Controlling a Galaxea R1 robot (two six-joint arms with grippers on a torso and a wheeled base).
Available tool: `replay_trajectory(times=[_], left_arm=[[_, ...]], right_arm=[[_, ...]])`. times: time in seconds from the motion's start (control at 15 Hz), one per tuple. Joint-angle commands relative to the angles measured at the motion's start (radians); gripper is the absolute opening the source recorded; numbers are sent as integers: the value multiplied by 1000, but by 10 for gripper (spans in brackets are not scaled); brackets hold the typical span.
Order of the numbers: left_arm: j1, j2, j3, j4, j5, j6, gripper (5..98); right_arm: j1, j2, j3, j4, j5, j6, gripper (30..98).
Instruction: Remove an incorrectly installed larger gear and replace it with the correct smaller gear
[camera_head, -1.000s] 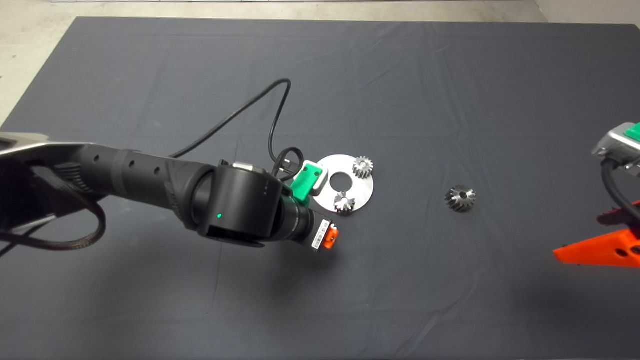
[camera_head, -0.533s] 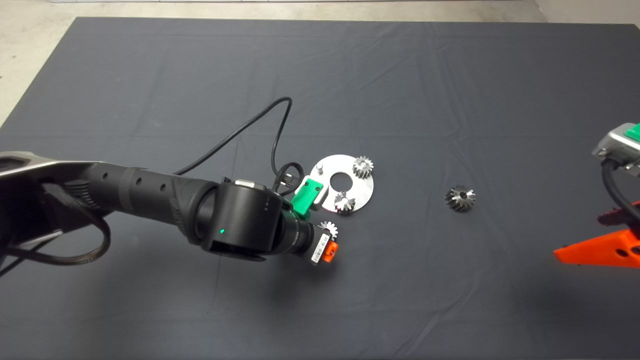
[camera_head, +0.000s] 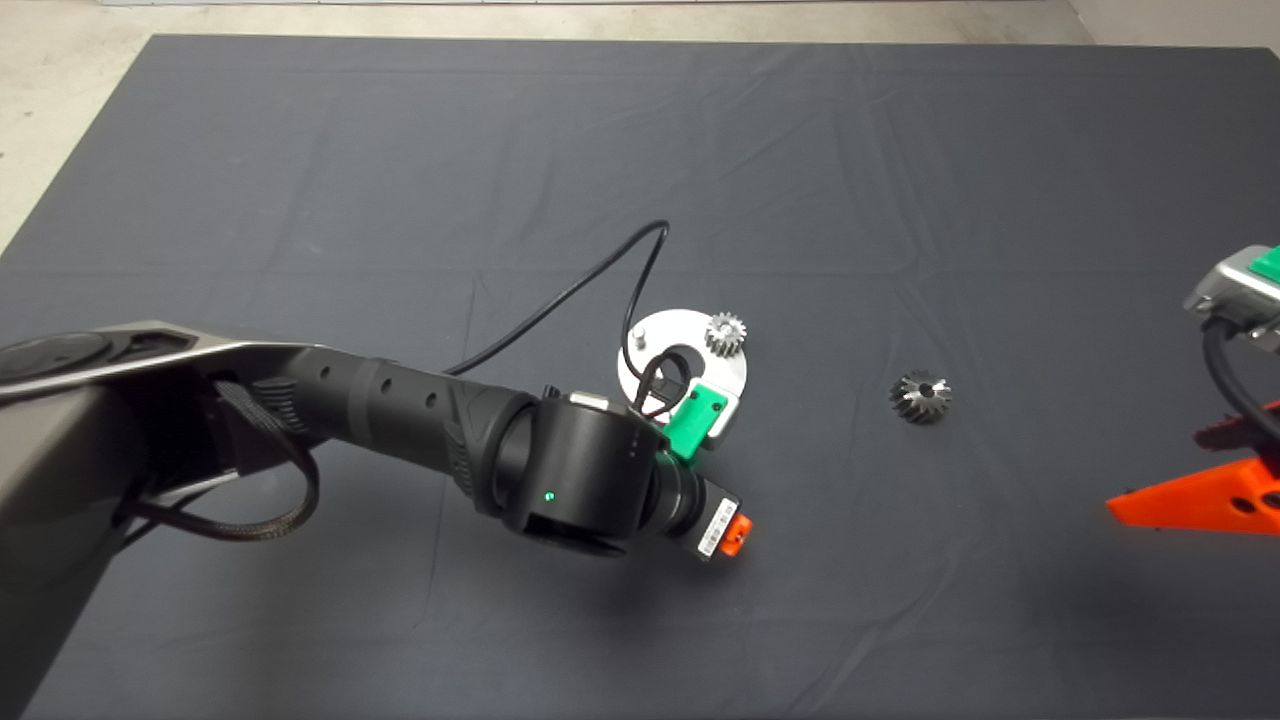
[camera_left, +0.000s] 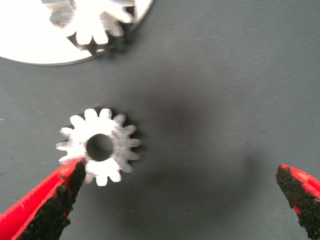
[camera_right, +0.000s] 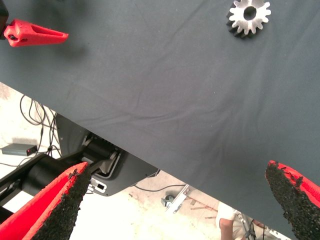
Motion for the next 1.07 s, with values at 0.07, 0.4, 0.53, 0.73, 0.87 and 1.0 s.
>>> replay_trajectory(times=[0.07,0.4,0.53,0.73,0.87,1.0], left_arm=[[8,-5,-33,44,72,13,983],[8,-5,-57,60,72,27,983],[8,-7,-70,62,72,27,983],[13,-8,-90,79,72,28,983],[13,-8,-92,79,72,44,983],[13,-17,-92,79,74,57,983]], right_arm=[[20,-2,1,25,-10,6,923],[20,-2,1,25,-19,6,923],[23,0,-1,23,-18,6,923],[29,0,-1,23,-18,6,923],[29,0,-1,23,-18,6,923],[29,0,-1,24,-18,7,923]])
